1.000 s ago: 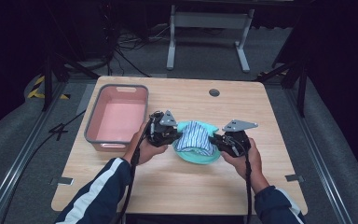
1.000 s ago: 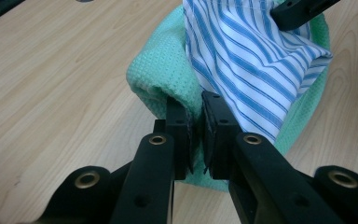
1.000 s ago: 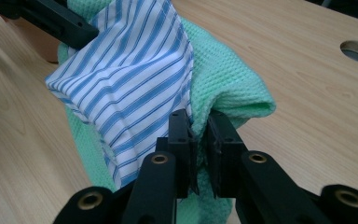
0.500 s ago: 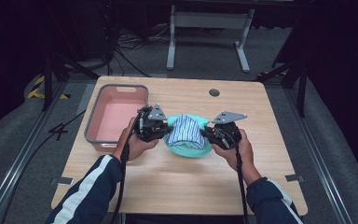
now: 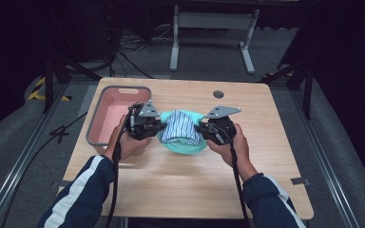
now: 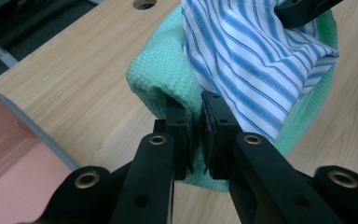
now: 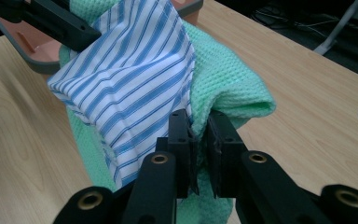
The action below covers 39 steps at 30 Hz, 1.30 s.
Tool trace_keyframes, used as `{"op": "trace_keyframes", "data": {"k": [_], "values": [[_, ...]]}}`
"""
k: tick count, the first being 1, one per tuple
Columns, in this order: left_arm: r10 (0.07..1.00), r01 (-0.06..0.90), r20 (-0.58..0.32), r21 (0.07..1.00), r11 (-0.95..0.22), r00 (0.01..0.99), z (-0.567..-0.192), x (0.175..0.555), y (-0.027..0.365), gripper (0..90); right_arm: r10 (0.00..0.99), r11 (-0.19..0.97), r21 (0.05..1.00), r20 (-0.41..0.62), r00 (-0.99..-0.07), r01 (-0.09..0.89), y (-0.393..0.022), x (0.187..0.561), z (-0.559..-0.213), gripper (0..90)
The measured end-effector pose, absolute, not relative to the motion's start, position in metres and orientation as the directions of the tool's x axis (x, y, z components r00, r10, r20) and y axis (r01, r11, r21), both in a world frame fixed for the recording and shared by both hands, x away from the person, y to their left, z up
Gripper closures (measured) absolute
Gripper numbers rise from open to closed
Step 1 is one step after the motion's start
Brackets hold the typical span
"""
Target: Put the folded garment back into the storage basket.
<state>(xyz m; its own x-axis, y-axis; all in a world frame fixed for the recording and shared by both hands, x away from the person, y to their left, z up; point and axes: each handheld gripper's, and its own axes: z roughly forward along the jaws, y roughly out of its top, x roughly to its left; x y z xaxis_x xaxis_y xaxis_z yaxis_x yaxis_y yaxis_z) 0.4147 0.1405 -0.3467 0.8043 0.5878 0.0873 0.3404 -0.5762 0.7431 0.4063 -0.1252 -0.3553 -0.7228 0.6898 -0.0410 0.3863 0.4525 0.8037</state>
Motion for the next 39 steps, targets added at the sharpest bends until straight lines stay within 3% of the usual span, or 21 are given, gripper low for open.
{"op": "trace_keyframes", "data": {"k": [39], "values": [[0.687,0.374,0.137,0.754,-0.540,0.714,-0.316,0.410,0.221,82.1,0.609,0.485,0.812,-0.046,-0.792,0.325,-0.035,0.432,-0.327,80.9]]}}
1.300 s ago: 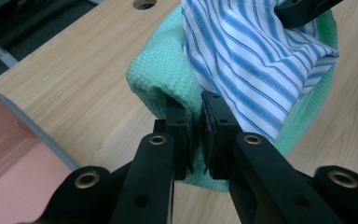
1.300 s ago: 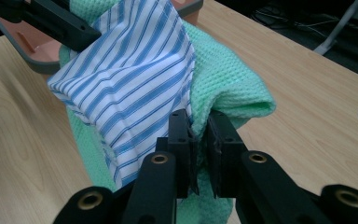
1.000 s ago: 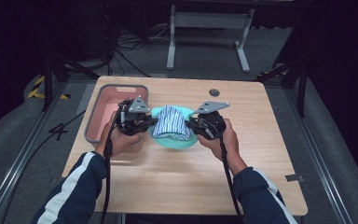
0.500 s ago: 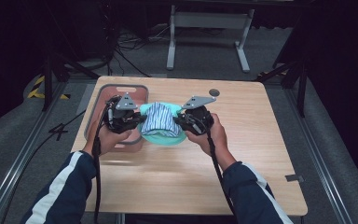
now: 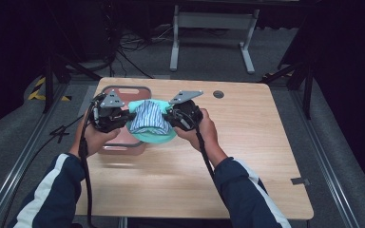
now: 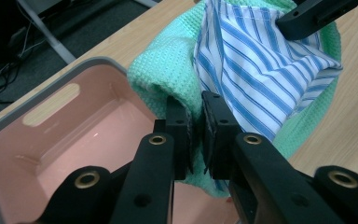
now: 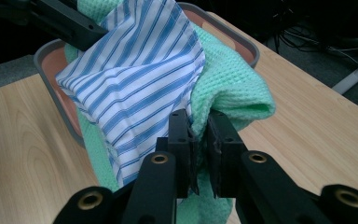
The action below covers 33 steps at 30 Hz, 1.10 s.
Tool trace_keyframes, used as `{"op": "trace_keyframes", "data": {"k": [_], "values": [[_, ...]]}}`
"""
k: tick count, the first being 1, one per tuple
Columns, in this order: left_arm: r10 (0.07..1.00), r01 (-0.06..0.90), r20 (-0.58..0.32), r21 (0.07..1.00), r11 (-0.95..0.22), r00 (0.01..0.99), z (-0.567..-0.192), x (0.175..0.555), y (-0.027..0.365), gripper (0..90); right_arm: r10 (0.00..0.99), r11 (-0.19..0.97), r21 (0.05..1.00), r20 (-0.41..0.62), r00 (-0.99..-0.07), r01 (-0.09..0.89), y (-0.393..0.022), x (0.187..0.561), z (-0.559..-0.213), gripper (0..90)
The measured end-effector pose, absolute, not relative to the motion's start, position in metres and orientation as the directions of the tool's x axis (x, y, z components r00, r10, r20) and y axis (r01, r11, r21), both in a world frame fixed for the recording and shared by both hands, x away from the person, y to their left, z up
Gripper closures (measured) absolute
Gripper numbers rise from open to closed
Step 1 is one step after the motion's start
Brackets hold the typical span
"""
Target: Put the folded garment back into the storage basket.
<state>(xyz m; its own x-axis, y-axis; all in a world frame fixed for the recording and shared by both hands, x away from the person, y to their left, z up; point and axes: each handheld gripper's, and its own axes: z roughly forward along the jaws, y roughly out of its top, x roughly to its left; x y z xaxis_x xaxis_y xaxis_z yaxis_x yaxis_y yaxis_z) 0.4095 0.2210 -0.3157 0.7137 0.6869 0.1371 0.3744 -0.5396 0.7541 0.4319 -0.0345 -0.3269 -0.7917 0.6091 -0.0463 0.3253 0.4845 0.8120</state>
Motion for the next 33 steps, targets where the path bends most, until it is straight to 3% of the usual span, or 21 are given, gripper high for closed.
{"op": "trace_keyframes", "data": {"k": [33], "values": [[0.780,0.460,0.149,0.735,-0.498,0.607,-0.324,0.415,0.299,82.1,0.535,0.530,0.785,-0.016,-0.845,0.321,0.080,0.461,-0.346,80.8]]}}
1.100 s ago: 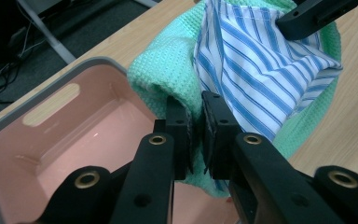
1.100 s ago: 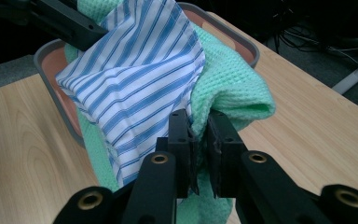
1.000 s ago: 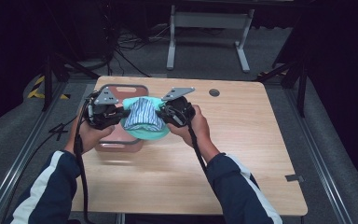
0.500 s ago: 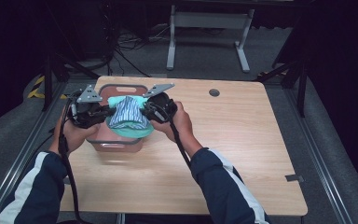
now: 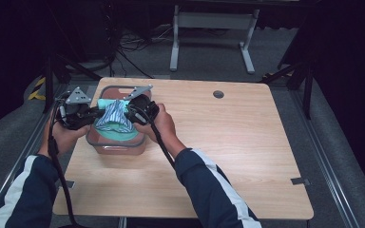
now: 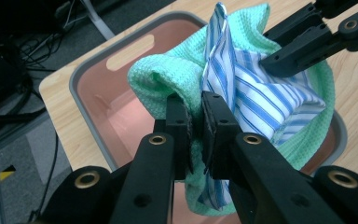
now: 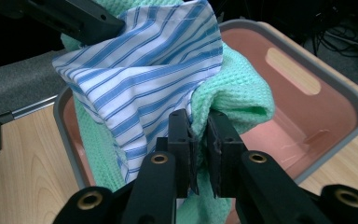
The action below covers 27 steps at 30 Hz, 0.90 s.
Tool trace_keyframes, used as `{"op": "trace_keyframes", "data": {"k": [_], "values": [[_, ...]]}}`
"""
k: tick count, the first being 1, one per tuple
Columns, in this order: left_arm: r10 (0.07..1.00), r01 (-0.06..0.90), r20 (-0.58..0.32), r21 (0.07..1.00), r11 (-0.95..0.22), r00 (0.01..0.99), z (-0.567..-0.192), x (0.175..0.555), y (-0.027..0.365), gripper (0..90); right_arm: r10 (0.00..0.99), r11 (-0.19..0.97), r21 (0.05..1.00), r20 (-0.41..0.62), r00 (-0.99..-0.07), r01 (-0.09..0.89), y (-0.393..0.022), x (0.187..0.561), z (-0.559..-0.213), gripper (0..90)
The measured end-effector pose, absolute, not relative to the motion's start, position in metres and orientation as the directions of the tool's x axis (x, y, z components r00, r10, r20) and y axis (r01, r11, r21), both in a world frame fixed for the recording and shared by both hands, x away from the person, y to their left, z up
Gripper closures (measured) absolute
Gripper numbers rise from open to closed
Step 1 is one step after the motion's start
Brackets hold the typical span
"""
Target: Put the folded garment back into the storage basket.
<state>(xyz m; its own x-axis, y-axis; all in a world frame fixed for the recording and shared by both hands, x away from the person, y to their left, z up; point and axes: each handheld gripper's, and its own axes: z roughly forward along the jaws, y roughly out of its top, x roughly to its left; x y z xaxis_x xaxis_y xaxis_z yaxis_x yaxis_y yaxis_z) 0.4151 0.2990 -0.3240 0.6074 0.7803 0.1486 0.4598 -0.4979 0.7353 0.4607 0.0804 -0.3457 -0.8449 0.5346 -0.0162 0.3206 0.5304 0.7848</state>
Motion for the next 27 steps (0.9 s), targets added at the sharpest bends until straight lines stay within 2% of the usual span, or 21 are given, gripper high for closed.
{"op": "trace_keyframes", "data": {"k": [14,27], "values": [[0.785,0.495,0.127,0.712,-0.498,0.607,-0.353,0.429,0.305,82.1,0.542,0.533,0.766,0.015,-0.840,0.358,0.089,0.470,-0.371,80.7],[0.780,0.503,0.169,0.678,-0.536,0.603,-0.372,0.433,0.299,82.1,0.543,0.566,0.736,0.005,-0.840,0.371,0.095,0.473,-0.387,80.5]]}}
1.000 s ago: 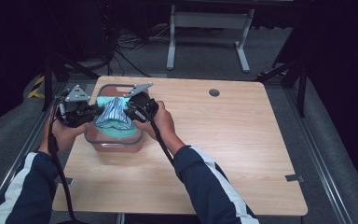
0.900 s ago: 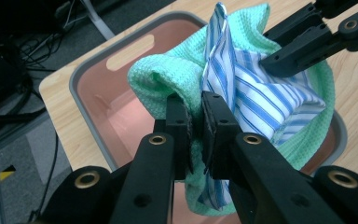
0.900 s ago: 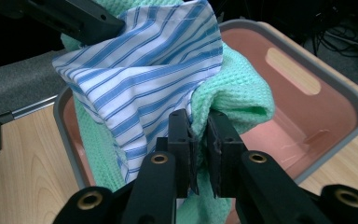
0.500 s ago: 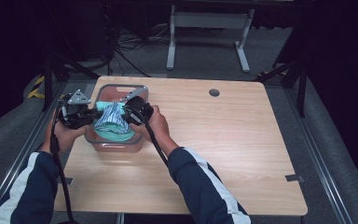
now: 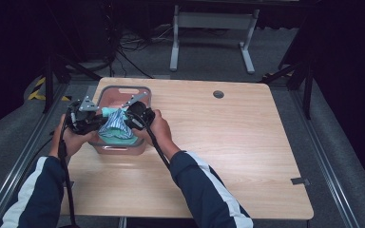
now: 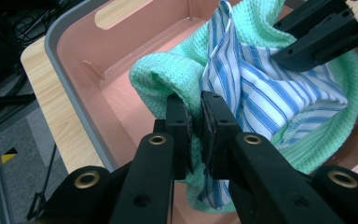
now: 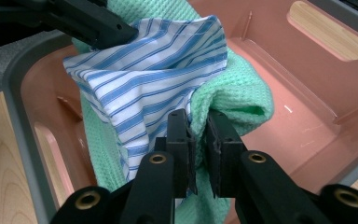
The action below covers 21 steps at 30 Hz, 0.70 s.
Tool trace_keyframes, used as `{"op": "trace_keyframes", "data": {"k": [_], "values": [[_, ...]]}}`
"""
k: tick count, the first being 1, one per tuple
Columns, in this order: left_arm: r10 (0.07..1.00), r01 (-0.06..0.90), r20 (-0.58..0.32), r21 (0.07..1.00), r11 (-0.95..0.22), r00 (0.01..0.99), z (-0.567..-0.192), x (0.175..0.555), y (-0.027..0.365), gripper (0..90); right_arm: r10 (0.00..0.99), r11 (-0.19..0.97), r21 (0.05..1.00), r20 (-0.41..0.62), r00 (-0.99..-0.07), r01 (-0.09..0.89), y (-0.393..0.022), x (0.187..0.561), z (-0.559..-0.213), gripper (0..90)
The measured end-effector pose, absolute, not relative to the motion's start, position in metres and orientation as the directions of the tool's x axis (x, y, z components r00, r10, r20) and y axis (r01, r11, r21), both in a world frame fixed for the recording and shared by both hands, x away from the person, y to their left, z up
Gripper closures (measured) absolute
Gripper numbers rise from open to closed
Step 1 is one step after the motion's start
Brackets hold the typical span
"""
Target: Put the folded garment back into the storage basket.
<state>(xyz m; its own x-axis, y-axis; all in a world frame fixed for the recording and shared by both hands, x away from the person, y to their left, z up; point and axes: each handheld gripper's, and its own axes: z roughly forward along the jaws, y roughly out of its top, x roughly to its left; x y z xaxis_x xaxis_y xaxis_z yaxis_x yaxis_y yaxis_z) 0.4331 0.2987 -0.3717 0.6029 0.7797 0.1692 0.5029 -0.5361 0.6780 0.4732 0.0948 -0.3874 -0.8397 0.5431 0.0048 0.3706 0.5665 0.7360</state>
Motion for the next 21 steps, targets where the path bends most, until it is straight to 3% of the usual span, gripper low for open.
{"op": "trace_keyframes", "data": {"k": [15,19,21], "values": [[0.775,0.508,0.206,0.651,-0.564,0.597,-0.3776,0.4338,0.2912,80.9,0.568,0.569,0.721,0.003,-0.823,0.395,0.0917,0.4752,-0.3941,78.0],[0.800,0.525,0.213,0.656,-0.543,0.561,-0.3776,0.4347,0.2935,70.6,0.576,0.574,0.717,-0.008,-0.818,0.397,0.0897,0.4750,-0.3935,74.2],[0.796,0.529,0.203,0.651,-0.545,0.570,-0.3762,0.4339,0.2952,70.8,0.577,0.573,0.719,-0.014,-0.817,0.393,0.0887,0.4750,-0.3931,73.3]]}}
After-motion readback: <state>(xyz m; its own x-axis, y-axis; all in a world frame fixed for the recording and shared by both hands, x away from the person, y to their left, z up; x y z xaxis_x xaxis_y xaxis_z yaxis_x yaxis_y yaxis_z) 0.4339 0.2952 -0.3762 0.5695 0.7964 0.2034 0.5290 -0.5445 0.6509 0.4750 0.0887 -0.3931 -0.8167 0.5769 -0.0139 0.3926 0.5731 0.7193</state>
